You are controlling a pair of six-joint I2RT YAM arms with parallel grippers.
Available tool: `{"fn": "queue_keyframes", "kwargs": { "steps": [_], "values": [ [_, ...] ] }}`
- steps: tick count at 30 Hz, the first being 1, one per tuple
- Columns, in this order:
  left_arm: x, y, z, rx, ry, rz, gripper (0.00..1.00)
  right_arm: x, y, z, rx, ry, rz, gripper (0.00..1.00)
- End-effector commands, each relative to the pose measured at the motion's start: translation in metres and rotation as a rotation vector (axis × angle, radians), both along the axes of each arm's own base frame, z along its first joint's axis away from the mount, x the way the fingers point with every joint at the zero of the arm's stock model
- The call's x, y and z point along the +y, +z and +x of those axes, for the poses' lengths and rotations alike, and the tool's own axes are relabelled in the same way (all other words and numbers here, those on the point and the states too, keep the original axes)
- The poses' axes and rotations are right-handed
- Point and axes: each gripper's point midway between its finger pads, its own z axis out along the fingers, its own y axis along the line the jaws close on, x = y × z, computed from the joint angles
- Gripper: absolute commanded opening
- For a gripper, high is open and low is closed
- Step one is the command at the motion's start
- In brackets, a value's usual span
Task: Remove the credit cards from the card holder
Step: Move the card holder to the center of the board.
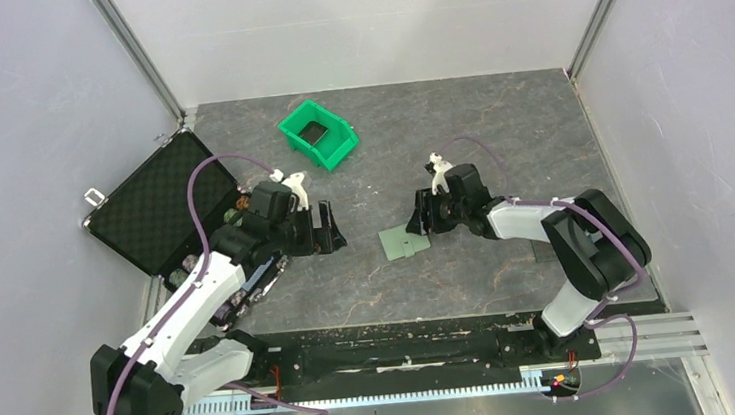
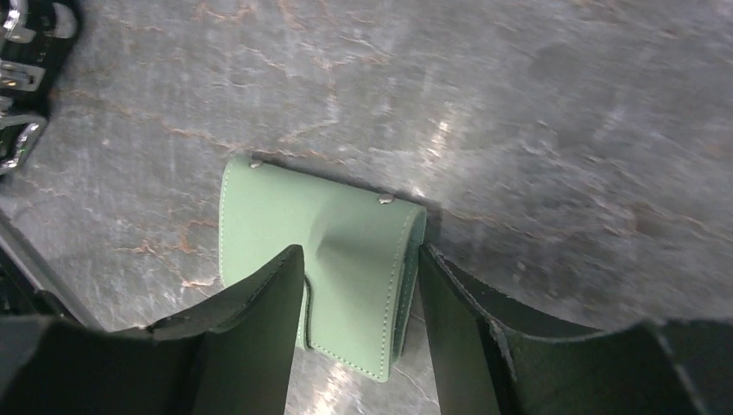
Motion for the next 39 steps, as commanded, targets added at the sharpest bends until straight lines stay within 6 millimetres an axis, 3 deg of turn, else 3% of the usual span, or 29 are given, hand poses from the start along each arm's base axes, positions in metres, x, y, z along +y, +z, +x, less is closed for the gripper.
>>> {"fn": "queue_keyframes", "kwargs": {
  "steps": [1,8,11,17,21,30,39],
  "values": [
    [0.003,0.003,0.002,-0.024,0.039,-0.006,0.92,0.028,0.012,0.008,-0.066,0.083,0.034,0.54],
    [0.004,0.003,0.000,-0.029,0.044,-0.008,0.92,0.088,0.020,0.000,-0.177,0.374,-0.026,0.53],
    [0.008,0.005,-0.002,-0.036,0.055,-0.005,0.92,0.101,0.024,0.001,-0.224,0.429,-0.086,0.53],
    [0.015,0.014,-0.007,-0.089,0.071,-0.013,0.93,0.083,0.046,0.014,-0.227,0.201,-0.241,0.53],
    [0.018,0.026,-0.008,-0.146,0.061,-0.019,0.94,0.073,0.054,0.003,-0.202,0.027,-0.277,0.48],
    [0.030,0.044,-0.013,-0.253,0.053,-0.006,0.97,0.073,0.047,-0.030,-0.135,-0.181,-0.260,0.40],
    [0.039,0.054,-0.017,-0.308,0.085,-0.015,1.00,0.080,0.038,-0.038,-0.122,-0.244,-0.317,0.38]
  ]
}}
